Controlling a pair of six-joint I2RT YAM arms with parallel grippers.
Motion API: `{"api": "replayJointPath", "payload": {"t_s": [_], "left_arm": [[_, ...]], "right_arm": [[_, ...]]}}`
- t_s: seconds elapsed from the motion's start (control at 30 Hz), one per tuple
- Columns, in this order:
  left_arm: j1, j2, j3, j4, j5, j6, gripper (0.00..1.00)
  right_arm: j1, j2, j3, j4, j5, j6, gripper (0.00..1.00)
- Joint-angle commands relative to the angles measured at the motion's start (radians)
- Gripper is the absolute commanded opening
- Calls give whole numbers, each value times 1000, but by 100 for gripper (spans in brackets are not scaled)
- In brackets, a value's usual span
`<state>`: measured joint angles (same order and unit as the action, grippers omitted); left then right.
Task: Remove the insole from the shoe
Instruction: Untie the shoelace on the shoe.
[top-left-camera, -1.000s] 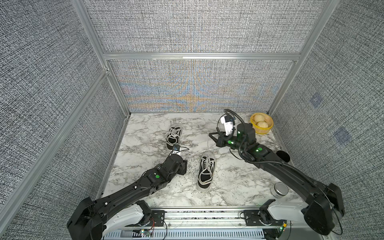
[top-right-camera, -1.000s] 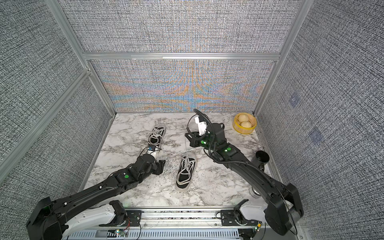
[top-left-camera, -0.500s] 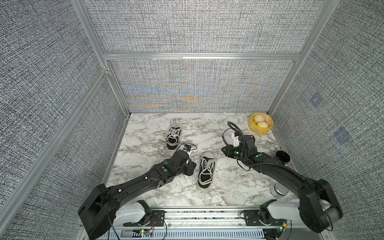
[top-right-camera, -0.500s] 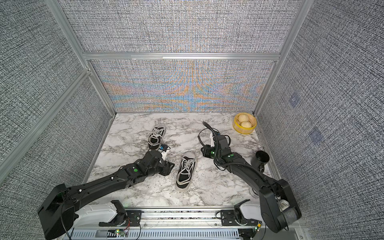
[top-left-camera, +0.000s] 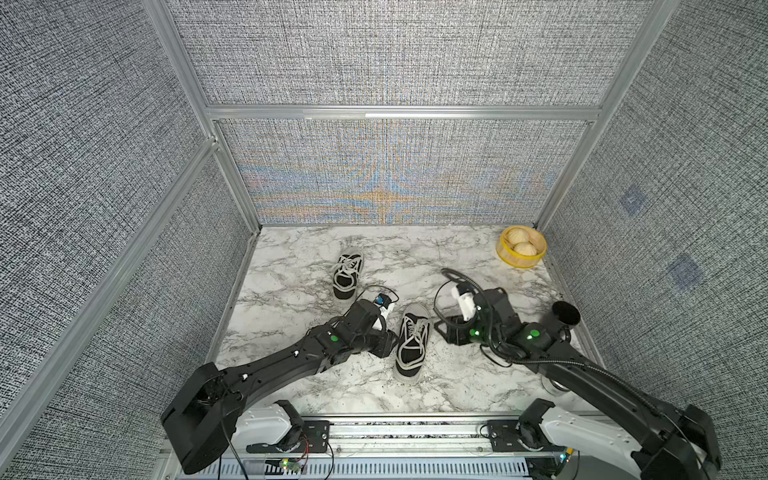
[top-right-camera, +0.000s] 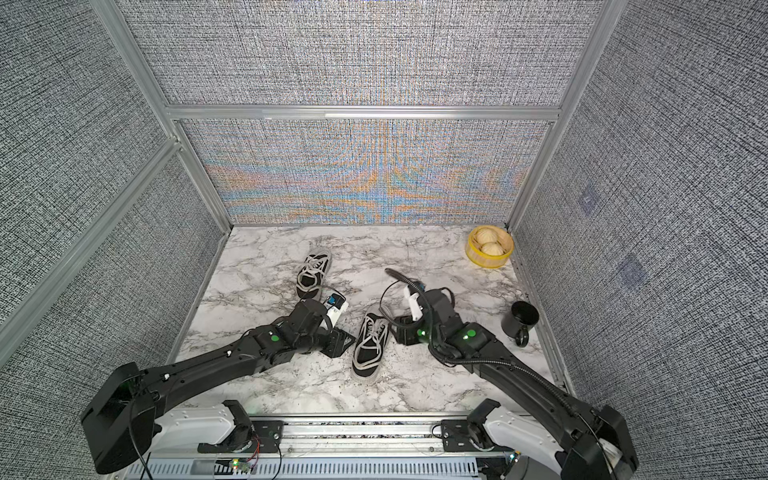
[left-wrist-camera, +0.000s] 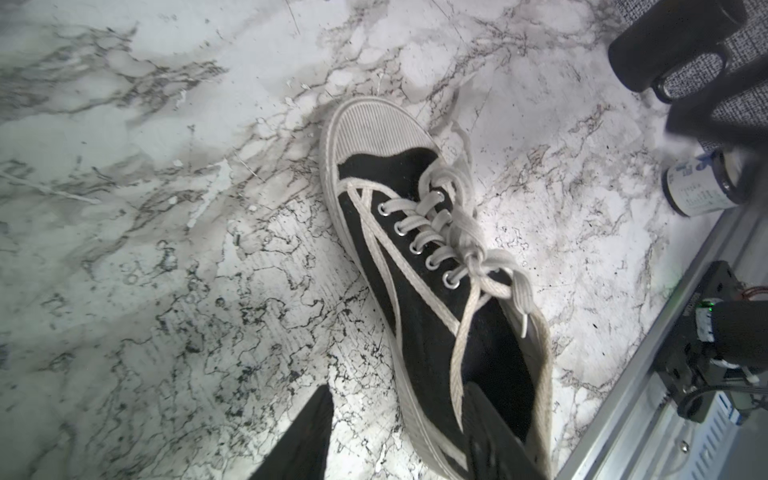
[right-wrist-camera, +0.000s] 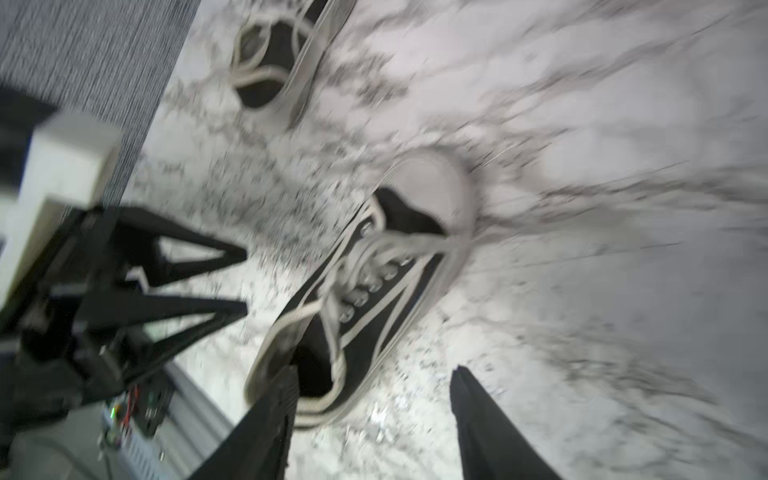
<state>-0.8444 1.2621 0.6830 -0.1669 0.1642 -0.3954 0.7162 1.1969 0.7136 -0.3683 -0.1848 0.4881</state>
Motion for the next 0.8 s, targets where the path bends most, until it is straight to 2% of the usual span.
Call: {"api": "replayJointPath", "payload": {"t_s": [0.0,0.1,0.23,0.37,0.5,0.63,0.7,0.77], "left_arm": [[0,11,4,5,40,11,51],[0,9,-8,27,39,-5,50],[0,9,-21,42,41,-23,50],[-1,4,-31,46,41,-30,50],[0,-6,-37,48,34,-37,50],[1,-8,-42,56,32,-39,50],[1,-4,-42,58,34,-39,50],[0,-2,-43,65,37,-37,50]], "right_arm": [[70,28,-17,64,-30,56,60],[80,73,-24,166,-57,76,59],[80,186,16,206,-70,43,56],[80,264,61,206,-61,28,46],[80,272,63,193,-28,44,36],[79,259,59,149,26,55,36],[78,259,60,124,60,58,41],[78,263,60,117,67,54,43]]}}
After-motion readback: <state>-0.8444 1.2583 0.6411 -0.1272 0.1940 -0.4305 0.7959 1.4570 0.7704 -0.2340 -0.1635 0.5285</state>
